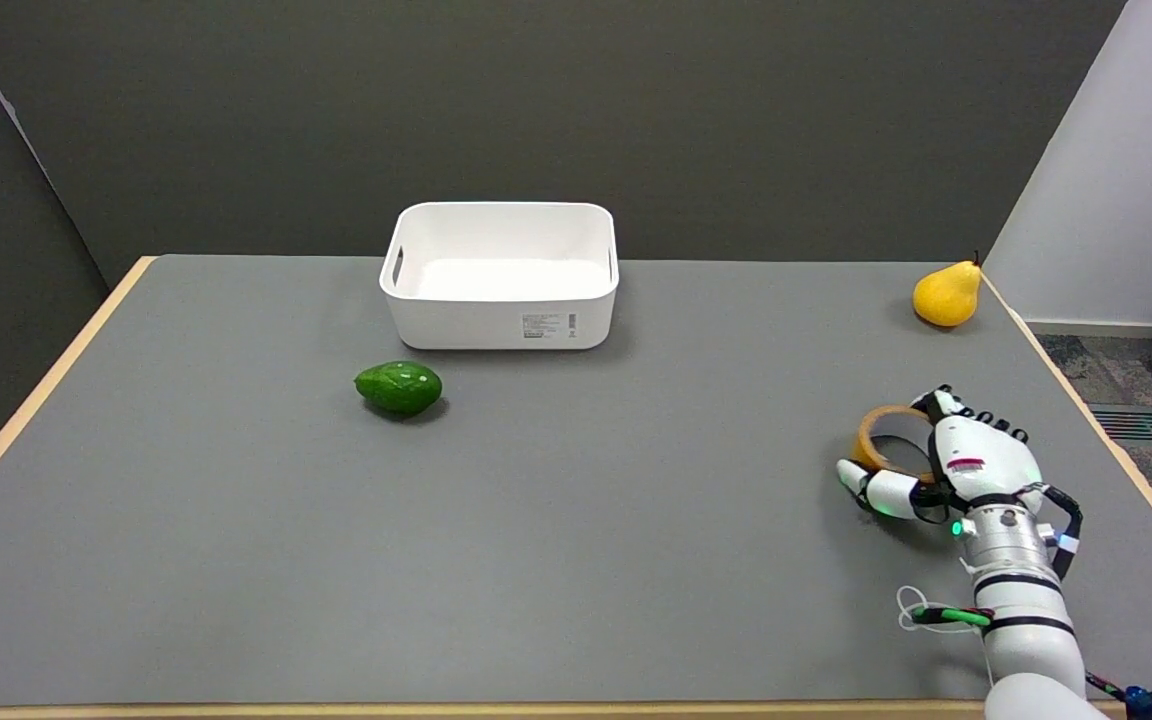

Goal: Pick up yellow tape.

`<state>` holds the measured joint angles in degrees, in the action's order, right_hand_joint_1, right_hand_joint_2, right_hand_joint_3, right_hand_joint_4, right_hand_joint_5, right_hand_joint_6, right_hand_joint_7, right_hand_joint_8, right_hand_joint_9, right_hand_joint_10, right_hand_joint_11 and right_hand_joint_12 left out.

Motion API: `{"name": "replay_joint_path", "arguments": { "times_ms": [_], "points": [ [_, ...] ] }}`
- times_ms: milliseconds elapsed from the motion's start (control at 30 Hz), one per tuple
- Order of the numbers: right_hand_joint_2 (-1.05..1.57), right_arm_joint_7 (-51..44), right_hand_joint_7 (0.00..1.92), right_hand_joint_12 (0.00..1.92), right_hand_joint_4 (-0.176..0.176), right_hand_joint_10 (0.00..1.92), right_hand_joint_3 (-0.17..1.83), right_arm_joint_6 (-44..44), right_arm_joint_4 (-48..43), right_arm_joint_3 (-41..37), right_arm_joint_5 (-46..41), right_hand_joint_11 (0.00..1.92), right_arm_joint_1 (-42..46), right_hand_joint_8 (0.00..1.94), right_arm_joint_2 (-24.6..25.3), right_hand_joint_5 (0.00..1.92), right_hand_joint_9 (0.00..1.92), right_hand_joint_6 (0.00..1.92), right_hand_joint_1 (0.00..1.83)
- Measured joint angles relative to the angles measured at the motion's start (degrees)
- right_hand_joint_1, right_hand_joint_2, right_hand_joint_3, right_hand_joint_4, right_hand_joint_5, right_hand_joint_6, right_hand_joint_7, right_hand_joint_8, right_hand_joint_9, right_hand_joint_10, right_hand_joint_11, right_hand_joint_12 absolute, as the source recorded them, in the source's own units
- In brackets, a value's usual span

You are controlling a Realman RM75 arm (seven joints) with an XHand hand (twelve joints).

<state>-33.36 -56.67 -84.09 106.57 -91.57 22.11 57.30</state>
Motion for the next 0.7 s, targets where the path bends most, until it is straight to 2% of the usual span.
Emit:
{"name": "replay_joint_path", "arguments": {
  "times_ms": [333,400,500,700],
  "points": [
    [1.20,0.1,0.65,1.92,-0.176,1.52,0.23,0.8,2.5,0.7,7.3,0.94,-1.9,1.58,0.3,0.60,0.84,1.55,1.16],
    [1.20,0.4,0.66,1.92,-0.176,1.52,0.24,0.8,2.8,0.8,8.8,0.95,-2.4,1.57,0.2,0.60,0.85,1.55,1.16],
    [1.17,1.0,0.81,1.92,-0.176,1.52,0.27,0.9,2.9,0.8,11.3,0.97,-3.6,1.53,-0.1,0.51,0.85,1.51,1.18],
    [1.16,3.6,0.82,1.92,-0.176,1.52,0.28,1.5,3.0,0.9,17.7,0.99,-8.2,1.51,-1.3,0.52,0.85,1.52,1.18]
  ]
}}
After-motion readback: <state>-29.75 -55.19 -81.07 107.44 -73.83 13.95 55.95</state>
